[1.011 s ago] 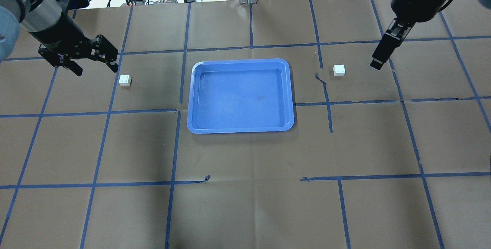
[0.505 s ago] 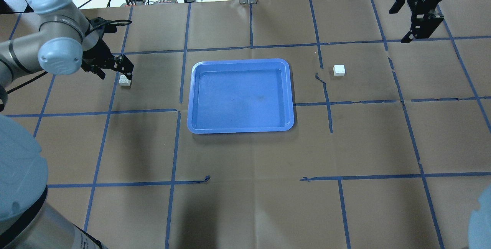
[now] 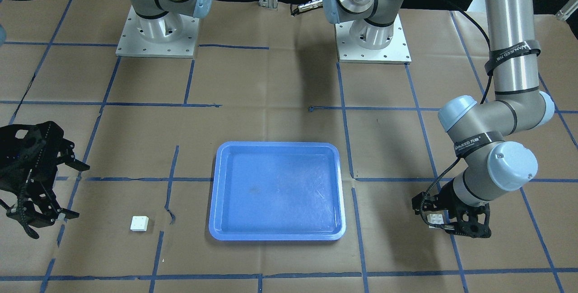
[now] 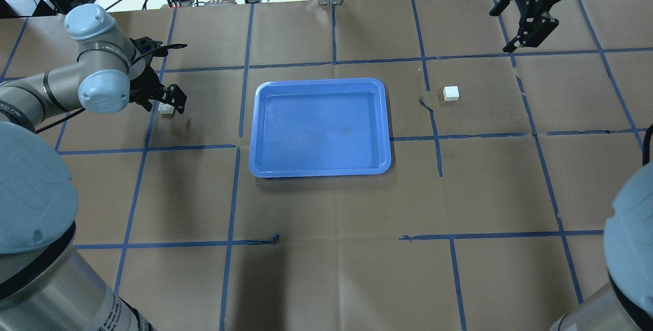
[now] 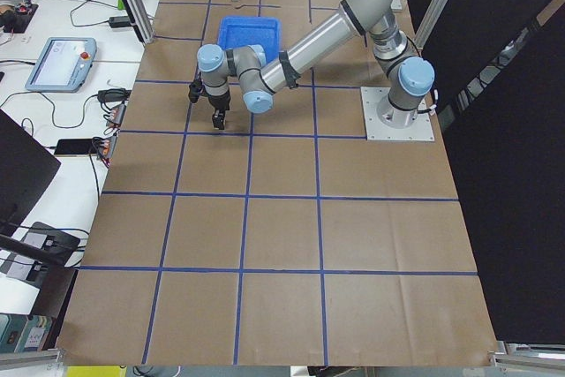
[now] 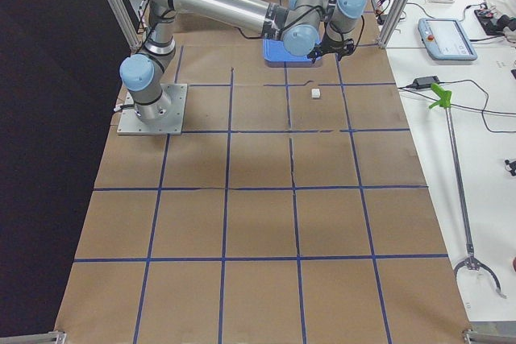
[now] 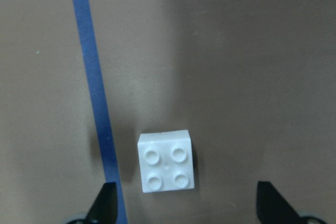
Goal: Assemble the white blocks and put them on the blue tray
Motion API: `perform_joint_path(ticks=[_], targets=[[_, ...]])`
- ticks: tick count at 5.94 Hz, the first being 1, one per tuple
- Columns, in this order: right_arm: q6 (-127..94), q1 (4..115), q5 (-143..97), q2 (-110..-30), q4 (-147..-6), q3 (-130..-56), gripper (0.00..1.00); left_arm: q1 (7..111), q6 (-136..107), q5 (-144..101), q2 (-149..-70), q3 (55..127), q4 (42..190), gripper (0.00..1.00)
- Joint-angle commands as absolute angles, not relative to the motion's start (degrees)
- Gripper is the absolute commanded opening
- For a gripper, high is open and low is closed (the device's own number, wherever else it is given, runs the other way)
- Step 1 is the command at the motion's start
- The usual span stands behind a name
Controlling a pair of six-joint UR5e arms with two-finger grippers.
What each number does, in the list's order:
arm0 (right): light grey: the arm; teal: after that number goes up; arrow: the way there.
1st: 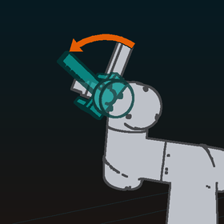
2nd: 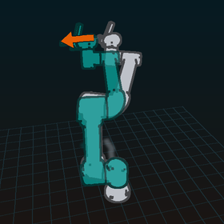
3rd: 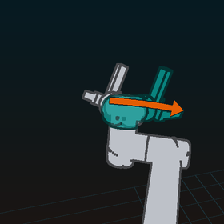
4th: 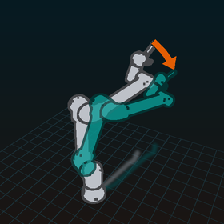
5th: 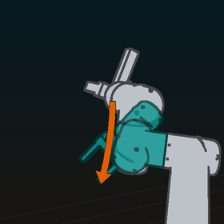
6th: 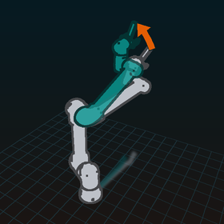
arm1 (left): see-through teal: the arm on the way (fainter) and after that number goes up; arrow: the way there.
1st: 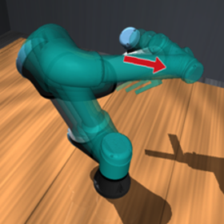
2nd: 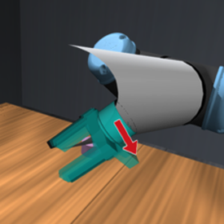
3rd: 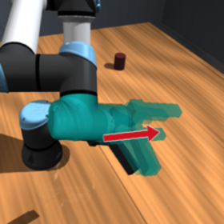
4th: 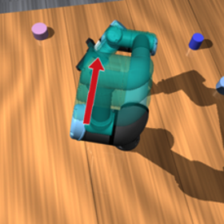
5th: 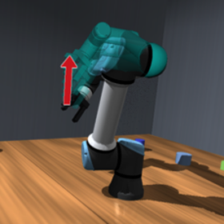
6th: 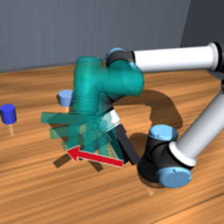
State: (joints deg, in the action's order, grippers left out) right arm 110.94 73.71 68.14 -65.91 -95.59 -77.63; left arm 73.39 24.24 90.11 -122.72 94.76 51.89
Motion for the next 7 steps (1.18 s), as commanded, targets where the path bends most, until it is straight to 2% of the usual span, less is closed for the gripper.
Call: perform_joint_path(ticks=[1, 3, 4, 5, 7], targets=[[113.53, 69.72, 55.17, -62.42, -96.85, -83.81, 1.0, 73.3, 24.35, 90.17, -123.22, 94.4, 51.59, 0.55], [116.01, 69.61, 52.13, -57.24, -105.34, -87.53, 1.0, 73.3, 24.35, 90.18, -124.01, 93.34, 51.59, 0.1], [117.32, 69.61, 52.12, -54.95, -107.73, -89.02, 1.0, 73.3, 24.43, 90.26, -123.75, 92.99, 51.59, 0.0], [117.42, 69.61, 52.03, -54.15, -108.62, -89.82, 1.0, 73.74, 24.87, 90.35, -121.92, 94.38, 52.03, 0.0], [117.86, 69.61, 52.29, -52.3, -110.83, -89.91, 1.0, 83.78, 28.03, 90.09, -116.66, 96.59, 53.87, 0.0]])
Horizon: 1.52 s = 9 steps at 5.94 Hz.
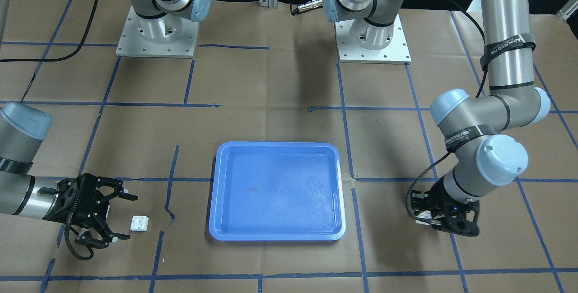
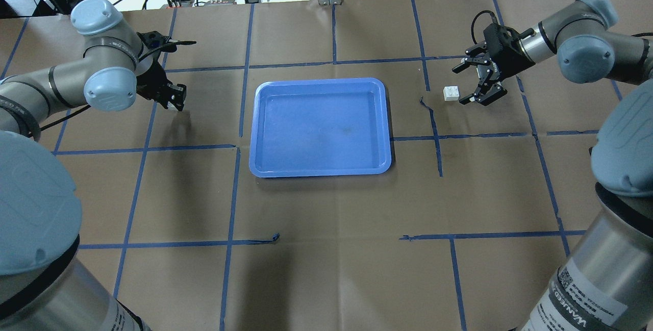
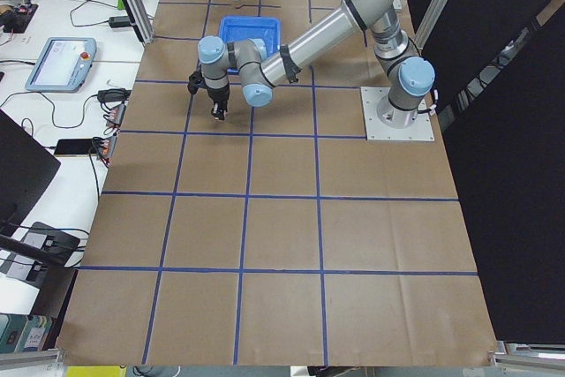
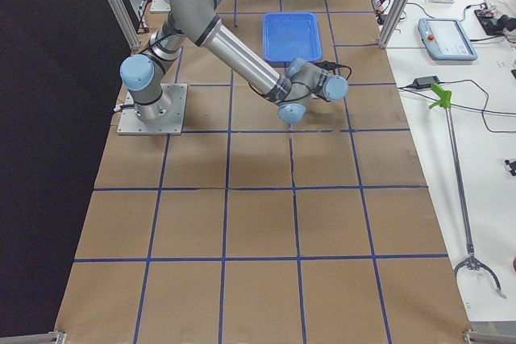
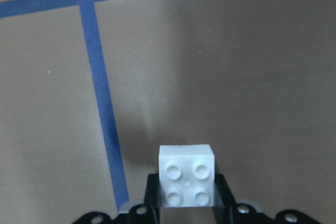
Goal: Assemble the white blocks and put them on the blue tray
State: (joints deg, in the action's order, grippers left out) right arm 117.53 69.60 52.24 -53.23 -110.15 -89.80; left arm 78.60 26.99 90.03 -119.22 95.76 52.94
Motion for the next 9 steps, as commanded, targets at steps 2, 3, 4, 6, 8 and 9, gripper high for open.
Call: perform_joint_path(ticks=[2, 3, 4, 6, 8, 9], targets=[[118.3, 69.61, 52.12, -52.21, -110.83, -91.84, 0.99, 96.09, 31.97, 90.26, -116.37, 97.56, 54.67, 0.0], [118.13, 69.61, 52.12, -52.29, -110.92, -91.85, 0.89, 100.85, 38.26, 90.26, -117.06, 97.47, 54.58, 0.0], [118.04, 69.61, 52.47, -52.21, -110.92, -91.67, 0.87, 103.42, 42.15, 90.26, -117.51, 97.64, 54.58, 0.0], [118.12, 69.61, 52.91, -52.21, -112.58, -91.32, 0.67, 106.43, 61.88, 90.09, -117.86, 97.73, 53.79, 0.0], [118.12, 69.61, 52.91, -52.12, -112.85, -91.49, 0.48, 108.1, 66.34, 89.65, -118.56, 98.69, 49.51, 0.01], [118.21, 69.61, 53.0, -52.21, -112.85, -91.23, 0.41, 108.11, 66.97, 89.65, -119.7, 99.22, 47.48, 0.01]])
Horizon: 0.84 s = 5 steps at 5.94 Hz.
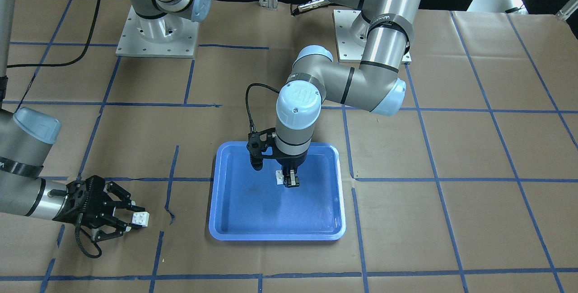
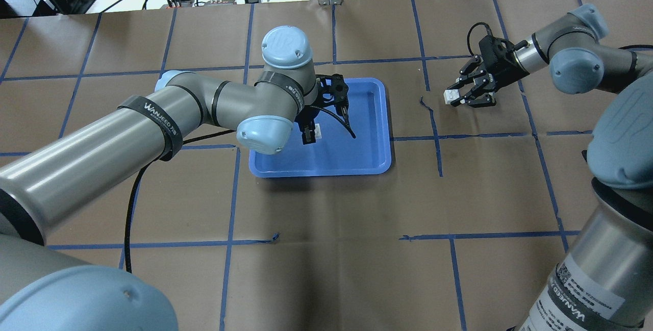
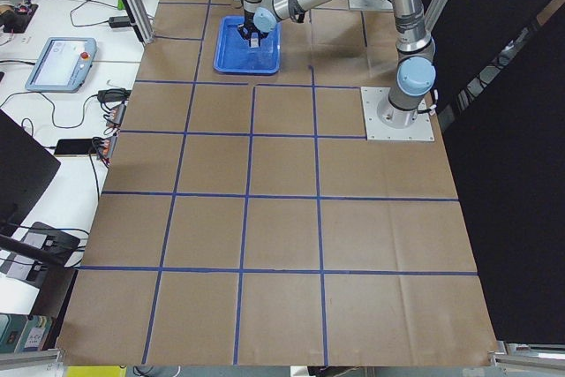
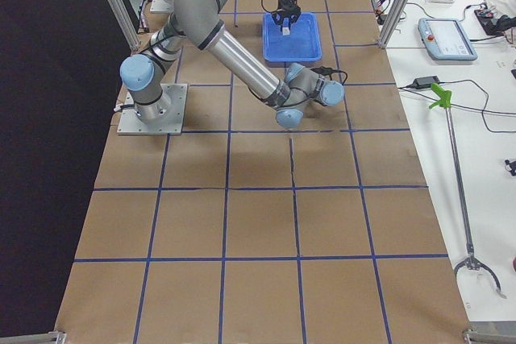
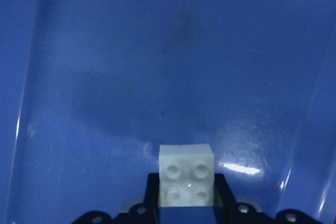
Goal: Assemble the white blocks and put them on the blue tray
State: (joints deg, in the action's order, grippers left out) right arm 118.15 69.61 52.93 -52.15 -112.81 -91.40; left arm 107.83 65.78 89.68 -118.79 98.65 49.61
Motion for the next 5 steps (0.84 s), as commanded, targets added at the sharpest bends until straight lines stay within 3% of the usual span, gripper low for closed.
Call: perform_joint_path(ticks=[1, 2, 3, 4, 5], targets=[[118.13, 69.61, 52.91, -52.64, -112.85, -91.06, 0.35, 108.11, 66.97, 89.65, -120.75, 99.23, 45.98, 0.03], [117.6, 69.61, 53.0, -53.08, -112.68, -90.1, 0.33, 108.02, 66.97, 89.74, -121.11, 98.97, 45.71, 0.03], [117.34, 69.61, 53.35, -54.39, -112.41, -88.96, 0.32, 108.02, 66.89, 89.74, -121.29, 99.23, 45.7, 0.12], [116.55, 69.61, 54.22, -57.54, -111.63, -89.47, 0.32, 108.02, 66.8, 89.56, -121.29, 99.23, 45.62, 0.73], [114.63, 69.61, 54.4, -60.44, -111.27, -90.34, 0.32, 107.93, 66.62, 89.56, -121.2, 98.97, 45.7, 0.86]])
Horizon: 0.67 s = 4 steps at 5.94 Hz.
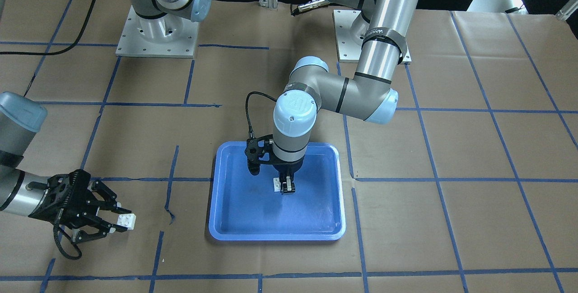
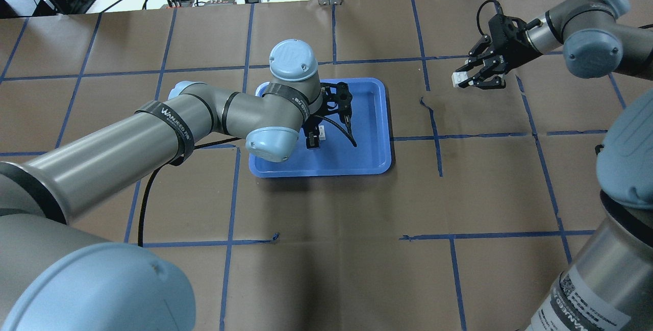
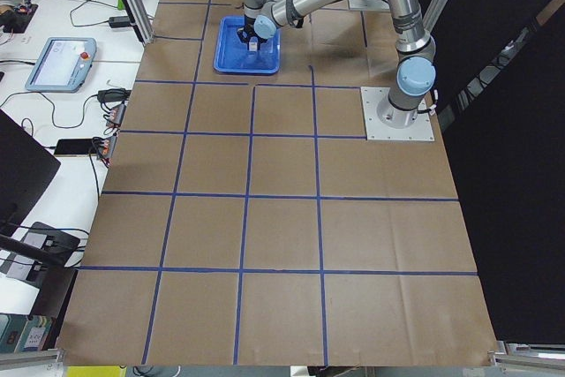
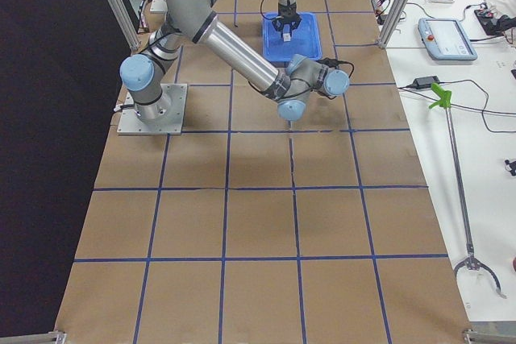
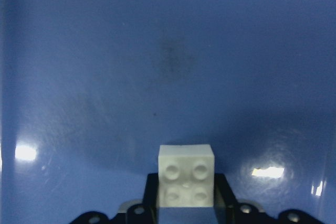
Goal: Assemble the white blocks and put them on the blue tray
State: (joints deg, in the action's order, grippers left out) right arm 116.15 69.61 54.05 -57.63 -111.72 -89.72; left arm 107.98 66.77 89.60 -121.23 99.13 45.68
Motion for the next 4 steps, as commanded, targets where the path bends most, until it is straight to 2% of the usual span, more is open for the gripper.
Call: perform_joint_path(ticks=[1, 2, 4], targets=[[114.17, 69.7, 53.97, -61.86, -111.62, -93.48, 0.32, 107.93, 66.53, 89.56, -120.68, 98.44, 46.05, 0.88], [112.34, 69.96, 53.44, -63.96, -112.4, -97.08, 0.32, 107.41, 66.45, 89.82, -118.93, 97.65, 49.19, 0.88], [109.08, 73.45, 53.09, -65.48, -116.25, -100.53, 0.32, 103.54, 66.36, 89.47, -111.23, 93.01, 66.79, 0.9]])
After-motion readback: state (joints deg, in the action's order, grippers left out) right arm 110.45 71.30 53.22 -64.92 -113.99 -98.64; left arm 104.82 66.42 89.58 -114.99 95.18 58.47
